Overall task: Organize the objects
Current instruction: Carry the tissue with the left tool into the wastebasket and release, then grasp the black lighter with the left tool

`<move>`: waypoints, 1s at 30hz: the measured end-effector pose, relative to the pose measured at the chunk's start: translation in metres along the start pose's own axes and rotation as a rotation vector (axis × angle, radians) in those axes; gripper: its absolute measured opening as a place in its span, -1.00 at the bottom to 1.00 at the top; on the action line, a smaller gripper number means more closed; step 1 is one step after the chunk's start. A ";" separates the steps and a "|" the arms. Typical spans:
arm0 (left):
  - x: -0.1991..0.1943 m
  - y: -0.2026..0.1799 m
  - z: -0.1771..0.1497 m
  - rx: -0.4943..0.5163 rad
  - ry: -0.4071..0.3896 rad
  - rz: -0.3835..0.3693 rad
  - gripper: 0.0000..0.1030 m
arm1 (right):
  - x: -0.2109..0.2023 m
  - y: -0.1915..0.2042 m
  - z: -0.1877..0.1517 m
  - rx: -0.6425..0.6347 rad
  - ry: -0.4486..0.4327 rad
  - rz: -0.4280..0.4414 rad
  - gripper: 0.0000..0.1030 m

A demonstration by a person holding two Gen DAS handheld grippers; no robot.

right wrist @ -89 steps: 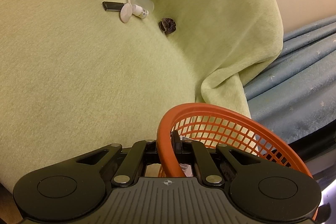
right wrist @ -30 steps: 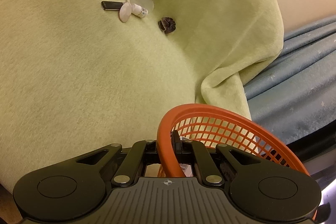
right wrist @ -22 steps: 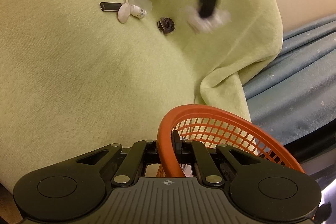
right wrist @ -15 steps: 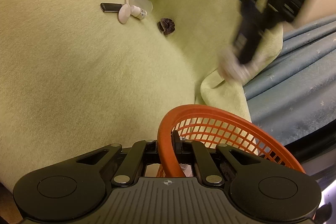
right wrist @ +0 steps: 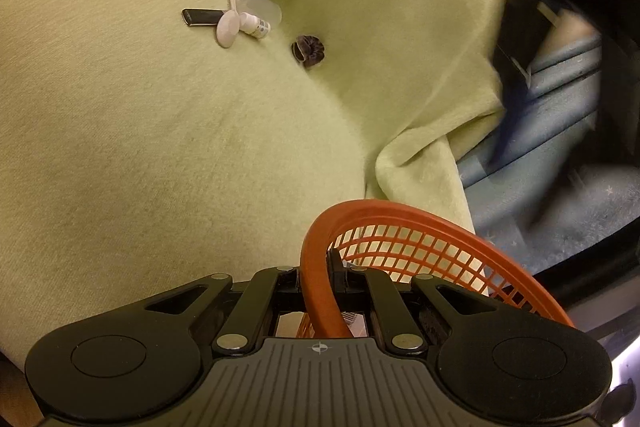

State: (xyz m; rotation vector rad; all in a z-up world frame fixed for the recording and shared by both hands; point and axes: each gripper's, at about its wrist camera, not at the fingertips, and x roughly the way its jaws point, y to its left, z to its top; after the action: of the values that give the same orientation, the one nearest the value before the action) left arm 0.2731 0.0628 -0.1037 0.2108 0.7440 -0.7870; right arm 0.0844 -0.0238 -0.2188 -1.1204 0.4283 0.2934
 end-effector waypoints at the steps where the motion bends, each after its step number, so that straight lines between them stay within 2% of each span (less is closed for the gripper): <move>1: -0.007 0.015 -0.007 -0.035 0.001 0.041 -0.24 | 0.000 0.000 0.000 0.001 0.000 0.000 -0.97; 7: -0.055 0.111 -0.060 -0.263 -0.001 0.335 -0.24 | -0.001 0.002 0.000 0.002 -0.003 0.000 -0.97; 10: -0.073 0.146 -0.092 -0.386 -0.002 0.421 -0.22 | -0.001 0.001 0.000 0.005 -0.003 0.000 -0.97; 13: -0.079 0.167 -0.122 -0.457 0.019 0.489 -0.22 | -0.001 0.001 0.000 -0.003 -0.002 0.002 -0.97; 17: -0.062 0.177 -0.154 -0.503 0.059 0.506 -0.22 | -0.002 0.000 -0.001 -0.005 0.003 0.001 -0.97; 21: -0.034 0.181 -0.180 -0.551 0.088 0.469 -0.23 | -0.003 0.001 -0.001 -0.013 0.005 0.004 -0.97; 30: 0.011 0.173 -0.193 -0.520 0.137 0.448 -0.28 | -0.001 0.001 0.000 -0.019 0.009 0.012 -0.97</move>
State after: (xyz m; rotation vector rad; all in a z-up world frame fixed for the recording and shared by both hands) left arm 0.2986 0.2614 -0.2688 -0.0418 0.9621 -0.1404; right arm 0.0833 -0.0233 -0.2195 -1.1386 0.4410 0.3032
